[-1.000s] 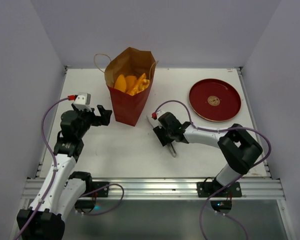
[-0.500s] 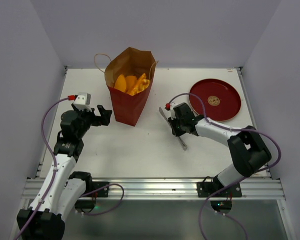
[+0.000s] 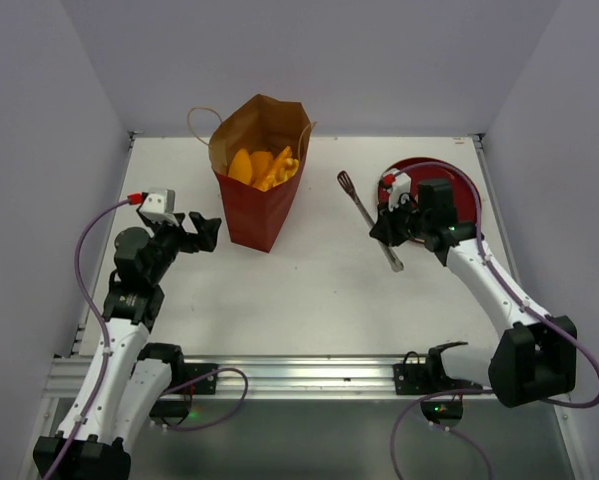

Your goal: Take the fake bread out of the paper bag

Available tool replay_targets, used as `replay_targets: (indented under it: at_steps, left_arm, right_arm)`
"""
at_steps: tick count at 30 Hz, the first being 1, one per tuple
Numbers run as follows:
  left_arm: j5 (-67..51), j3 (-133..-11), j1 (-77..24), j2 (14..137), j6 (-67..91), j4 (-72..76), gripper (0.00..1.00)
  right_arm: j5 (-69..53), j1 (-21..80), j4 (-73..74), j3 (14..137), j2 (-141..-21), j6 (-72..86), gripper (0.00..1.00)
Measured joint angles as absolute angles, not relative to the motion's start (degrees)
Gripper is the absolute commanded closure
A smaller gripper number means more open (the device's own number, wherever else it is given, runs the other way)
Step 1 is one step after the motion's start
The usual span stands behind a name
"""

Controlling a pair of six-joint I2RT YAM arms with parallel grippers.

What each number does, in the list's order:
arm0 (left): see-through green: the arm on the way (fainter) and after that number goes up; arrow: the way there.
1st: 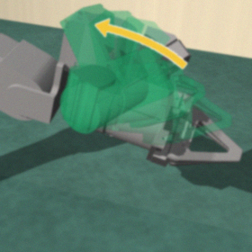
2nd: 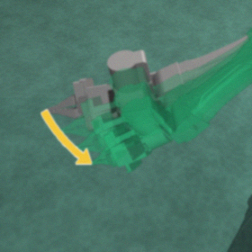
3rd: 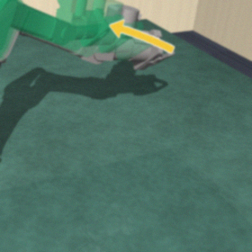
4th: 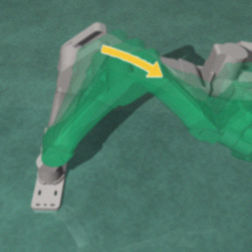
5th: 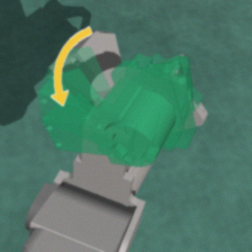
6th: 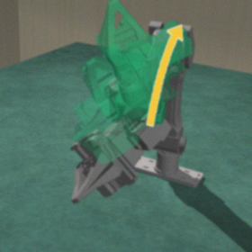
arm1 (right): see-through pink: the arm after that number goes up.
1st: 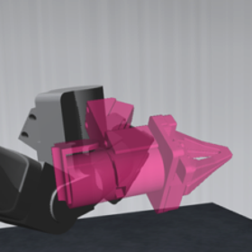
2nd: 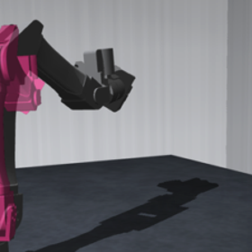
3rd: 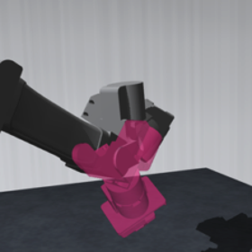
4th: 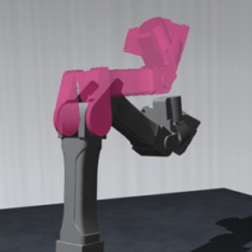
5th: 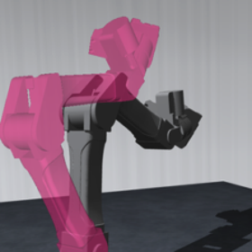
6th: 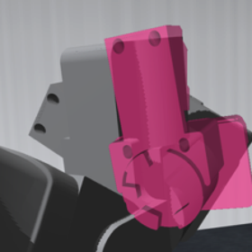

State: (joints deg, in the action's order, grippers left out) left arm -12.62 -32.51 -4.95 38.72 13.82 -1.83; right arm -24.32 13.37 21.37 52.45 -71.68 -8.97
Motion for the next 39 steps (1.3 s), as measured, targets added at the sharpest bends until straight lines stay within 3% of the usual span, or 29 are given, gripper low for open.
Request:
replay_targets:
  at_steps: [6,14,17,30,39]
  left_arm:
    - [-13.23,-32.67,-4.95,37.74,14.61,-2.17,0.00]
    - [-13.41,-38.65,-4.95,37.15,18.26,-5.48,0.00]
    - [-13.54,-41.71,-4.95,38.44,19.51,-5.72,0.00]
    - [-15.66,-52.58,-4.95,55.96,20.43,-7.51,0.03]
    - [-15.00,-69.43,-4.95,70.50,15.99,-14.48,0.03]
  right_arm:
    - [-30.00,10.07,22.15,53.52,-69.17,-9.28,0.78]
    - [-33.54,7.31,23.00,53.67,-68.97,-8.99,0.57]
    - [-34.33,6.81,23.00,53.69,-68.71,-8.99,0.55]
    - [-38.09,3.66,23.16,53.69,-66.83,-8.67,0.59]
    - [-40.53,3.20,23.18,53.67,-64.38,-8.73,0.60]
